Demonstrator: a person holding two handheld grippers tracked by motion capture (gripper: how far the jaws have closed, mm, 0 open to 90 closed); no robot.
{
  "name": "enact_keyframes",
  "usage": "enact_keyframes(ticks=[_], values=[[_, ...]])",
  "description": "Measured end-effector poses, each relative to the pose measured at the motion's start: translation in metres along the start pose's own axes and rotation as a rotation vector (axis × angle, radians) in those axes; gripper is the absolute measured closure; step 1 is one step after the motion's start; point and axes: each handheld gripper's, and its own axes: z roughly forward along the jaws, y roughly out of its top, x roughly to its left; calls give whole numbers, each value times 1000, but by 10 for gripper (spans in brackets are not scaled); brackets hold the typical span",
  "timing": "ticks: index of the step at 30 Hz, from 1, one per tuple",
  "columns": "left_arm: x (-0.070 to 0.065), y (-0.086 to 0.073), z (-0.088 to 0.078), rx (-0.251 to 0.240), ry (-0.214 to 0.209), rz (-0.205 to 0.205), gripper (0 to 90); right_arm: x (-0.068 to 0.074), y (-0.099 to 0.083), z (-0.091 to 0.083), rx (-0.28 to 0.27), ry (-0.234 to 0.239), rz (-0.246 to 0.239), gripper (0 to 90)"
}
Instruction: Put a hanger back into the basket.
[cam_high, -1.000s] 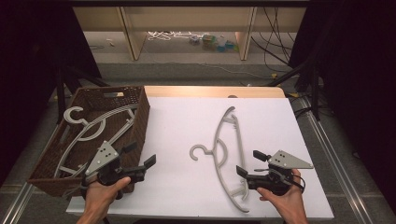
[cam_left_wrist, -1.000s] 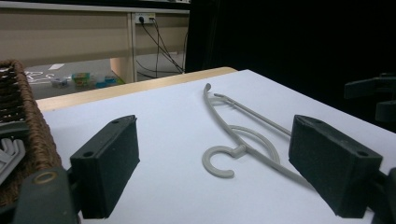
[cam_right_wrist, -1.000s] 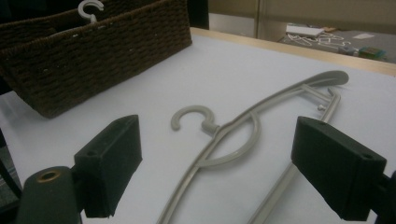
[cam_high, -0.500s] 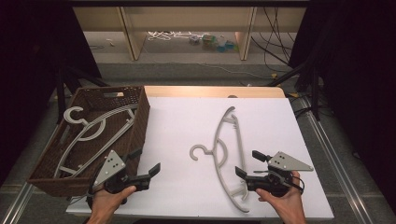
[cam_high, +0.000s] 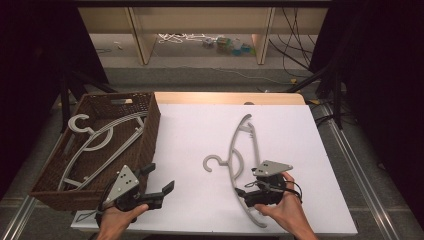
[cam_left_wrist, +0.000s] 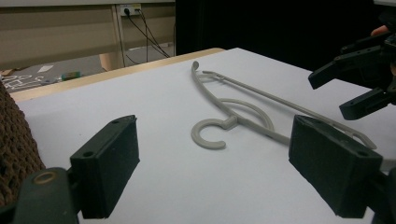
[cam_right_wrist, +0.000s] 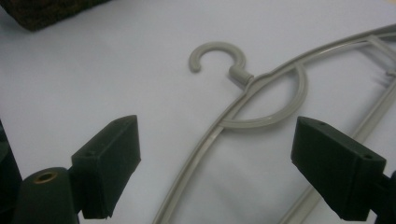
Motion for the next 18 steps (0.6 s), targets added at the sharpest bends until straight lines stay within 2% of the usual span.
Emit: enact_keyframes(ticks=[2, 3, 4, 5, 6, 7, 8, 10, 12, 14, 16, 18], values=[[0, 0, 0, -1, -1, 3, 160, 0, 2, 4, 11, -4, -18, 179], [0, 0, 0, 0, -6, 8, 160, 0, 5, 13, 52, -8, -35, 181], [0, 0, 1, 5, -10, 13, 160, 0, 6, 16, 72, -5, -25, 183], [0, 0, 1, 8, -11, 14, 160, -1, 7, 23, 79, -6, -31, 190], [-1, -1, 1, 7, -8, 6, 160, -2, 8, 27, 109, 2, -48, 191], [-1, 0, 1, 6, -14, 25, 160, -2, 9, 31, 124, -3, -44, 189], [-1, 0, 1, 5, -17, 22, 160, -1, 9, 36, 146, -8, -51, 190], [0, 0, 1, 5, -18, 22, 160, -1, 10, 40, 204, 16, -40, 219], [0, -1, 2, 2, -28, 18, 160, -1, 11, 45, 244, 17, -31, 257], [0, -1, 2, 0, -29, 17, 162, -3, 12, 51, 270, 22, -22, 275], [0, -1, 1, 12, -19, 27, 164, -4, 13, 55, 289, 36, -27, 331], [0, 0, 1, 4, -20, 23, 164, -4, 13, 60, 338, 46, -19, 345]])
